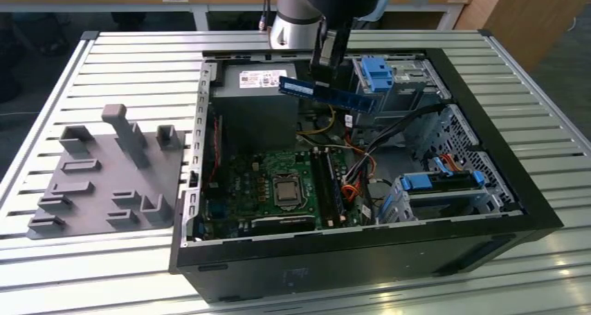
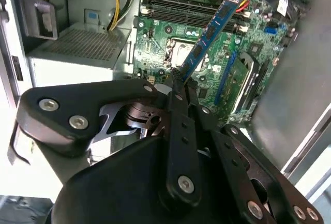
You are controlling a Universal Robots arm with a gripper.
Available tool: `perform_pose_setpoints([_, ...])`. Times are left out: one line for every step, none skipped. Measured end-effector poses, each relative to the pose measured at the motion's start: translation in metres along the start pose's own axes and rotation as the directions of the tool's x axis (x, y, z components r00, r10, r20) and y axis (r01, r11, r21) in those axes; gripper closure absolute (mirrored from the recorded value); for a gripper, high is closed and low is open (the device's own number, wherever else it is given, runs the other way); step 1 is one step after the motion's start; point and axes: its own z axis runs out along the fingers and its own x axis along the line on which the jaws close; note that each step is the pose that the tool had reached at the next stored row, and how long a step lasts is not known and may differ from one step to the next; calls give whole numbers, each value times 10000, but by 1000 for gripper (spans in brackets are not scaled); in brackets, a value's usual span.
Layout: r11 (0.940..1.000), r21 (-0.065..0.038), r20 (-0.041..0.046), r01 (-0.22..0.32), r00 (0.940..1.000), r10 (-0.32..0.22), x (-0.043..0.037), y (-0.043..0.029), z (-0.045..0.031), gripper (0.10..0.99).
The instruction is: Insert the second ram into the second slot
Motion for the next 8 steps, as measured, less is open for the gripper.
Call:
perform_pose_setpoints([9999, 1, -6, -150, 9999, 150, 0, 0, 3, 945])
perform_pose_setpoints([9996, 3, -13, -300, 9996, 300, 0, 0, 6, 945])
perform_pose_setpoints([9990, 5, -20, -450, 9990, 450, 0, 0, 8, 945])
perform_pose_setpoints([9982, 7, -26, -600, 9982, 600, 0, 0, 11, 945])
perform_pose_setpoints([9972, 8, -33, -750, 9972, 750, 0, 0, 14, 945])
perform_pose_setpoints([9959, 10, -39, -900, 9959, 900, 0, 0, 16, 945])
perform_pose_setpoints([9945, 12, -44, -1051, 9945, 1051, -1, -1, 19, 945])
perform_pose_setpoints([9927, 13, -49, -1205, 9927, 1205, 0, -1, 22, 945])
